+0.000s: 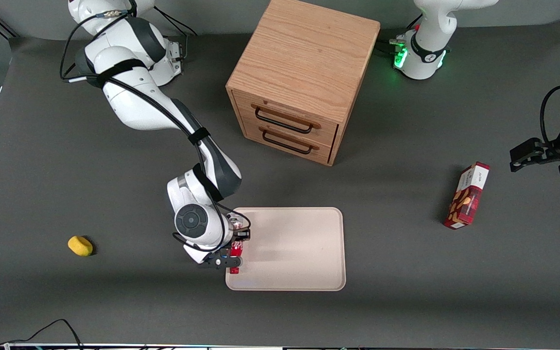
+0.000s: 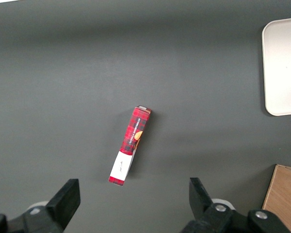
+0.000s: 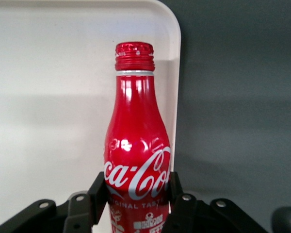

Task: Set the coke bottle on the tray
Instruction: 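Lower the bottle onto the tray and open the right gripper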

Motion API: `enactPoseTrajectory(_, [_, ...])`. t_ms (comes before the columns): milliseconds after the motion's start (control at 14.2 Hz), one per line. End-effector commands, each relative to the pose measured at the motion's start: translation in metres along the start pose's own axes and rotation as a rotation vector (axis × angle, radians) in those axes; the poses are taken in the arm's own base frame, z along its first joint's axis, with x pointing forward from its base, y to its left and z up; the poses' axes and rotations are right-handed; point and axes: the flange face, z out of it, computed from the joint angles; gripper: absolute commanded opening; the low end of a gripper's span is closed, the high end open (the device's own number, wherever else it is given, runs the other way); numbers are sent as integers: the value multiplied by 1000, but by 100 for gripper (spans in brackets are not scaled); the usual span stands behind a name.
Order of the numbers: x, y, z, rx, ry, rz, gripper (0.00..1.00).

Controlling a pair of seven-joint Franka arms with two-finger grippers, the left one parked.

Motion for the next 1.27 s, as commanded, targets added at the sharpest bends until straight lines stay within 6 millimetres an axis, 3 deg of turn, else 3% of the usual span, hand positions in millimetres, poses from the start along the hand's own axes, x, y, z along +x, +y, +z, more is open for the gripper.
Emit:
enactPoseTrajectory(0, [6,-1,0,18,15,-7,0])
enactPoseTrajectory(283, [6,-1,5,17,17,-7,3])
enactPoseTrajectory(353, [6,-1,6,17,17,-7,44])
enactPoseTrajectory(424, [5,-1,8,10,16,-11,98])
enactPoseTrajectory(1201, [7,3,3,7,20,-15,100])
